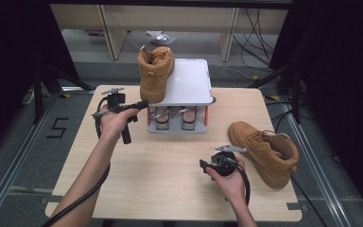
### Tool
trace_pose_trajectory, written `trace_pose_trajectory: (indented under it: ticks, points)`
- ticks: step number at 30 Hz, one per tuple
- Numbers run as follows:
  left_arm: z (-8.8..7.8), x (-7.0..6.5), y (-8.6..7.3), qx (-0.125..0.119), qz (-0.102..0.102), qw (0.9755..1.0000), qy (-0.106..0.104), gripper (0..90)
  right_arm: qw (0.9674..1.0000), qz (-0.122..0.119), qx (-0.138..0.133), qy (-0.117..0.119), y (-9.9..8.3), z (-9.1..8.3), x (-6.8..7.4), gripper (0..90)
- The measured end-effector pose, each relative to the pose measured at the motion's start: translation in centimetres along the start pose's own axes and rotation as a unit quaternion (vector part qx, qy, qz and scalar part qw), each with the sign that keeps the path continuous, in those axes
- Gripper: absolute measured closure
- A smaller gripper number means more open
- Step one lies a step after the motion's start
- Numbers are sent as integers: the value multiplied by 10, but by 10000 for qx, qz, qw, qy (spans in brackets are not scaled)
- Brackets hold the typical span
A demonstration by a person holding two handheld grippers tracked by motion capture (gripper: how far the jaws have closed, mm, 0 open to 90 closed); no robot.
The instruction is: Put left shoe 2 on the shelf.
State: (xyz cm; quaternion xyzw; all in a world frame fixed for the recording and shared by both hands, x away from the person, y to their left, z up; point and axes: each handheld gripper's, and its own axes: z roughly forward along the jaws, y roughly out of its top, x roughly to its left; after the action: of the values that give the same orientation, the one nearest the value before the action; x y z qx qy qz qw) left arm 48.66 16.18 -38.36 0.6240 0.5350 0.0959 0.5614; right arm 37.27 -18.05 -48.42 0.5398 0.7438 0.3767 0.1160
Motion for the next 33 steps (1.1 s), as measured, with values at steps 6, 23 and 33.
trace_pose_trajectory:
  ticks: [6,23,33]
  points:
    - [3,-3,-1,14,5,10000,4,899,10000,3,-8,12,0,0,0,463]
    - [-25,1,-22,-470,562,9973,20,743,9998,2,-183,-103,5,-8,-9,461]
    - [-56,24,-78,-671,1161,9881,748,569,9994,264,-172,-128,7,-15,-15,459]
